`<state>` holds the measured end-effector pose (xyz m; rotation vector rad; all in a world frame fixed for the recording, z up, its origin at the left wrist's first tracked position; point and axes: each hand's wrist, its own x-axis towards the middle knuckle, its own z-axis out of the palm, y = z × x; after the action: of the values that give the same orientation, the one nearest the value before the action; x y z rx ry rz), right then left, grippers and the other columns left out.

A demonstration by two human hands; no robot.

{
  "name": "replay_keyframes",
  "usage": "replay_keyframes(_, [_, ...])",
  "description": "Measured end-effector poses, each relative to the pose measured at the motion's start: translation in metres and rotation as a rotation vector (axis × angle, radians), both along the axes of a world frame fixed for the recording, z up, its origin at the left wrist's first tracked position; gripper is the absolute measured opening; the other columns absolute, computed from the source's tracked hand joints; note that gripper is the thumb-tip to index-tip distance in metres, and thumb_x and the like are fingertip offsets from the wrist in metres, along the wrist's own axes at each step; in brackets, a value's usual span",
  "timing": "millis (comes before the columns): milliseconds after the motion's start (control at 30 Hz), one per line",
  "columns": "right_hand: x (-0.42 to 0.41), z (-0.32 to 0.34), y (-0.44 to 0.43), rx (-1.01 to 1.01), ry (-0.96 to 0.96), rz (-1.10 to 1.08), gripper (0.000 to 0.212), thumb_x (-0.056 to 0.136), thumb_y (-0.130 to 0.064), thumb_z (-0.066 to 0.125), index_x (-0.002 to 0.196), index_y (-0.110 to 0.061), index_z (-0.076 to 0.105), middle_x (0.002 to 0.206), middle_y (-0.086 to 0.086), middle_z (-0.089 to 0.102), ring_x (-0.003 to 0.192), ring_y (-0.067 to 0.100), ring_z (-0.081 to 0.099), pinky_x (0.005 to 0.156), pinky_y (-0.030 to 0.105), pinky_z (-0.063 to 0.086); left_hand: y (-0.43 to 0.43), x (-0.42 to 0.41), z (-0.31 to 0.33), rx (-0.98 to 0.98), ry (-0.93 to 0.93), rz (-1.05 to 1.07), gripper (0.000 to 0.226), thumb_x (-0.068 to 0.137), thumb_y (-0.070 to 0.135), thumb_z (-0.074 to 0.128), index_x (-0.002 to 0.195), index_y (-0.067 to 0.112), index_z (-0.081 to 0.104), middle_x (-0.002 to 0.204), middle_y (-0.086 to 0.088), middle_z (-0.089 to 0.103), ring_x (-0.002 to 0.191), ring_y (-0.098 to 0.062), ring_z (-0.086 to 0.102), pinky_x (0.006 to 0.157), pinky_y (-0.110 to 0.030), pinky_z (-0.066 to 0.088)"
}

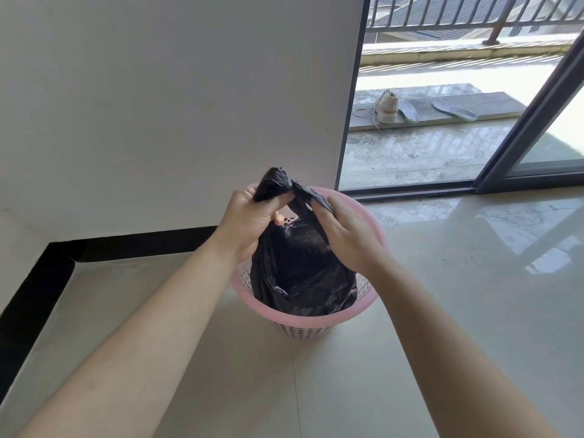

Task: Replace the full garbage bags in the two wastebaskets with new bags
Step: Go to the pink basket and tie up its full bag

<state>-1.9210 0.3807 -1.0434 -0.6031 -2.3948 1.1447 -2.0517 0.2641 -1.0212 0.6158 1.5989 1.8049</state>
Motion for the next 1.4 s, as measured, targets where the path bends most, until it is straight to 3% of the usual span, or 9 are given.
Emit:
replay_keyframes(100, [-0.001,-0.012,0.008,0.262,-0.23,0.086,0.055,0.09,-0.066,0.049,0.102,-0.013,0.055,0.095,-0.006,0.055,0.087,0.01,0.049,0.077,0.03,0.038,-0.001,-0.007,-0.001,0.014,-0.048,0.173,0.031,0.087,0.014,0.072,0.062,0.02,0.055,0.044,0.008,0.043,0.049,-0.014,0.043,0.055,-0.027,0.043])
replay_keyframes(200, [0.001,-0.026,0.016,0.39,-0.366,0.049,0.031,0.097,-0.047,0.053,0.091,-0.017,0.055,0.095,-0.002,0.053,0.095,0.023,0.054,0.078,0.034,0.039,-0.004,-0.015,-0.003,0.018,-0.072,0.214,0.025,0.085,0.007,0.073,0.068,0.018,0.058,0.047,0.008,0.045,0.048,-0.014,0.043,0.054,-0.027,0.04])
replay_keyframes(400, [0.007,-0.033,0.029,-0.148,-0.016,-0.324,0.024,0.1,-0.02,0.047,0.085,-0.017,0.065,0.079,-0.008,0.062,0.08,0.016,0.058,0.071,0.029,0.041,-0.018,-0.042,0.006,0.152,-0.128,0.114,0.025,0.088,-0.009,0.059,0.102,0.011,0.065,0.06,0.003,0.034,0.053,-0.012,0.042,0.061,-0.024,0.041])
replay_keyframes(533, [0.016,-0.018,0.051,-0.251,0.008,-0.538,0.03,0.104,-0.025,0.04,0.096,-0.015,0.067,0.087,-0.004,0.061,0.094,0.022,0.057,0.08,0.032,0.041,-0.025,-0.061,0.015,0.307,-0.23,0.255,0.023,0.095,-0.001,0.054,0.088,0.014,0.069,0.076,0.002,0.047,0.051,-0.007,0.037,0.056,-0.021,0.037])
replay_keyframes(900, [0.012,-0.012,0.037,-0.622,0.279,-0.524,0.042,0.105,-0.048,0.035,0.091,-0.024,0.067,0.08,-0.005,0.078,0.096,0.016,0.07,0.095,0.035,0.051,-0.038,-0.045,-0.017,-0.093,0.06,0.005,0.031,0.069,0.039,0.08,0.074,0.019,0.057,0.074,0.002,0.06,0.071,-0.011,0.064,0.073,-0.028,0.051])
replay_keyframes(1133, [0.008,-0.01,0.033,-0.851,0.334,-0.526,0.04,0.105,-0.046,0.037,0.097,-0.017,0.063,0.068,0.001,0.074,0.093,0.029,0.073,0.096,0.044,0.054,-0.043,-0.037,-0.025,-0.336,0.289,-0.211,0.065,0.088,0.058,0.057,0.143,0.025,0.047,0.146,0.018,0.043,0.138,-0.002,0.037,0.117,-0.029,0.026])
replay_keyframes(1267, [0.004,-0.017,0.018,-0.571,0.203,-0.426,0.046,0.103,-0.054,0.034,0.085,-0.02,0.06,0.042,-0.009,0.049,0.059,0.016,0.062,0.073,0.038,0.048,-0.027,-0.027,-0.004,-0.062,0.021,0.01,0.048,0.099,0.054,0.036,0.084,0.015,0.059,0.077,-0.001,0.069,0.086,-0.023,0.071,0.095,-0.044,0.053])
replay_keyframes(1333, [0.005,-0.019,0.01,-0.325,0.097,-0.325,0.048,0.102,-0.055,0.033,0.081,-0.021,0.059,0.048,-0.006,0.054,0.053,0.011,0.057,0.062,0.028,0.048,-0.02,-0.025,0.001,0.011,-0.131,0.045,0.044,0.097,0.057,0.04,0.087,0.016,0.051,0.052,0.002,0.035,0.043,-0.017,0.046,0.071,-0.042,0.059])
replay_keyframes(1400, [0.006,-0.016,0.001,-0.175,0.046,-0.227,0.043,0.106,-0.042,0.035,0.077,-0.017,0.055,0.055,-0.001,0.055,0.046,0.008,0.049,0.048,0.019,0.04,-0.018,-0.022,0.0,-0.053,-0.139,-0.012,0.033,0.093,0.047,0.061,0.09,0.018,0.046,0.056,0.006,0.022,0.042,-0.011,0.023,0.051,-0.031,0.048])
